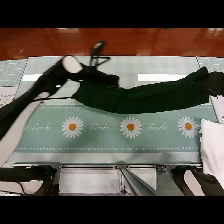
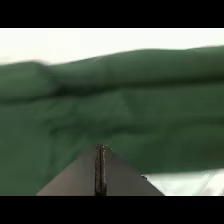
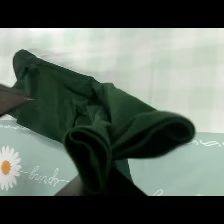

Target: Fold the shirts.

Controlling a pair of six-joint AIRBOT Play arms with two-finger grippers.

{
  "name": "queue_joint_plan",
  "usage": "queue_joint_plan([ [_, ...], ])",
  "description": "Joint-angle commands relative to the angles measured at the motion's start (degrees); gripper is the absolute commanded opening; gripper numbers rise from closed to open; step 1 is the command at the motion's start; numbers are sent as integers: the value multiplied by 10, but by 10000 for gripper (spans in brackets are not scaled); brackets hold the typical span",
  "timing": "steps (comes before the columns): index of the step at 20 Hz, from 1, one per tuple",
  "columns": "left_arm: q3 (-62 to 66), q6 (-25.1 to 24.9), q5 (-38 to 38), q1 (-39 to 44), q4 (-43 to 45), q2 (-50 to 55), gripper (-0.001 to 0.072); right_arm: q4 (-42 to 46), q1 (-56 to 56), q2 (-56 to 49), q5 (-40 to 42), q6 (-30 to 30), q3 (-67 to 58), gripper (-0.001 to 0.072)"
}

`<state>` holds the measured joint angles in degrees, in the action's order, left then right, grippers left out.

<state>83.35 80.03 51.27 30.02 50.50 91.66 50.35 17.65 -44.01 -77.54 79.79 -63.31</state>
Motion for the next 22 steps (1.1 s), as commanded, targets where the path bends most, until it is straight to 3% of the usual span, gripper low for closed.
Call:
queue_joint_plan([
  [1,155,75,37,101,45,139,18,-13,0,65,-17,21,14,24],
  [7,263,83,86,209,19,252,19,-17,0,67,-17,22,14,25],
  [10,263,83,89,206,16,248,19,-13,0,67,-12,22,14,26],
  [16,250,65,199,35,16,165,19,-34,-29,31,17,27,14,27],
  [22,90,0,198,-157,30,-96,19,-92,-246,-144,230,14,0,27],
])
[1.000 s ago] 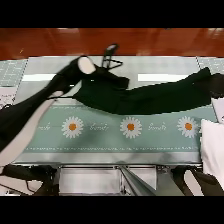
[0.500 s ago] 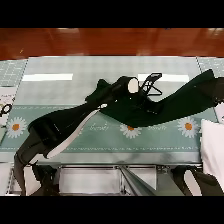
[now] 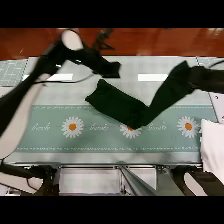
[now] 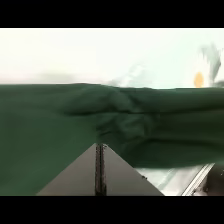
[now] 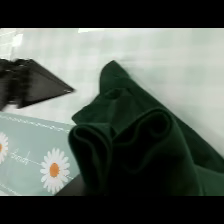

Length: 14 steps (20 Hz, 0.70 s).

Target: Fold the shirts.

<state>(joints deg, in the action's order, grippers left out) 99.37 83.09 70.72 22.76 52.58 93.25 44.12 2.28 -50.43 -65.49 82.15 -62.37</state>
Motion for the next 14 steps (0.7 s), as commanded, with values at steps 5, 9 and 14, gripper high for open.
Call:
queue_joint_plan([
  [5,-250,-52,-9,-226,28,-300,19,-50,-202,-278,166,-23,-99,27],
  [9,-374,-56,-28,-289,28,-367,20,-68,-227,-384,159,-25,-161,27],
  [14,-465,-60,-75,-295,14,-370,20,-92,-243,-437,150,-34,-185,27],
])
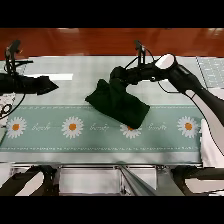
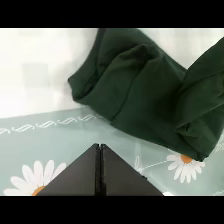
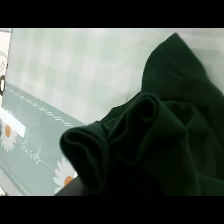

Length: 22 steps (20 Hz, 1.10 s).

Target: Fold the shirts.

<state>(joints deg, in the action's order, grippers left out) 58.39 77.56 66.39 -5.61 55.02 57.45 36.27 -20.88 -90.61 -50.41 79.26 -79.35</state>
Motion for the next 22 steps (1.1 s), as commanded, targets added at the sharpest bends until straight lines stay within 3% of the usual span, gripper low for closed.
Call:
queue_joint_plan([
  [1,-68,-4,-41,-11,-11,-11,19,-16,-11,-39,-3,-5,-15,27],
  [4,-93,-4,-59,-11,-15,-11,20,-16,-11,-50,-5,-5,-15,28],
  [5,-99,-4,-64,-11,-15,-10,20,-17,-11,-53,-1,-7,-15,64],
  [6,-104,-4,-66,-11,-15,-9,19,-17,-11,-55,-2,-7,-15,302],
  [7,-107,-4,-70,-12,-15,-8,20,-16,-9,-54,-13,-11,-15,409],
  [12,-89,-8,-67,-62,-17,-10,20,57,132,34,-220,-4,-15,409],
  [15,-79,-9,-36,-133,-41,-44,19,258,263,167,-324,32,-1,409],
  [17,-80,-9,-27,-150,-49,-84,20,356,334,269,-308,56,65,409],
  [18,-83,-9,-27,-146,-51,-107,20,363,371,320,-286,57,124,409],
  [20,-100,-9,-27,-129,-51,-147,20,323,428,399,-243,55,268,409],
  [22,-126,-9,-27,-104,-51,-175,19,231,448,434,-197,29,406,410],
])
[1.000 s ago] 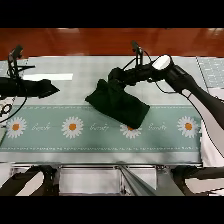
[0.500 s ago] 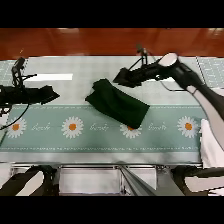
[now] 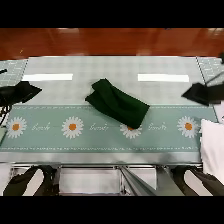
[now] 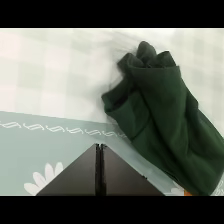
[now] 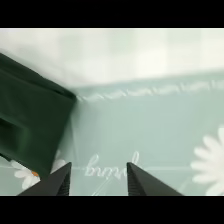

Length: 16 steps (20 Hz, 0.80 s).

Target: Fold the shirts.

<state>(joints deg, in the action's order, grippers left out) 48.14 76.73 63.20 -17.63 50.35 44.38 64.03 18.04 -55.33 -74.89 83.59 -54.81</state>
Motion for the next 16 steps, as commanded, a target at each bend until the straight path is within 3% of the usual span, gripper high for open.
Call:
queue_joint_plan([
  [1,-37,0,5,32,-5,-52,19,-113,54,79,75,-43,216,411],
  [3,-61,0,-1,60,-5,-53,20,-233,29,49,134,-90,288,416],
  [9,-92,0,-57,109,-9,-38,20,-413,-111,-164,222,-179,283,416],
  [14,-92,0,-75,109,-9,-18,20,-460,-215,-291,230,-188,189,412],
  [15,-92,0,-76,109,-9,-15,20,-459,-231,-305,230,-181,167,399],
  [16,-92,0,-76,109,-9,-11,20,-459,-245,-315,227,-174,144,274],
])
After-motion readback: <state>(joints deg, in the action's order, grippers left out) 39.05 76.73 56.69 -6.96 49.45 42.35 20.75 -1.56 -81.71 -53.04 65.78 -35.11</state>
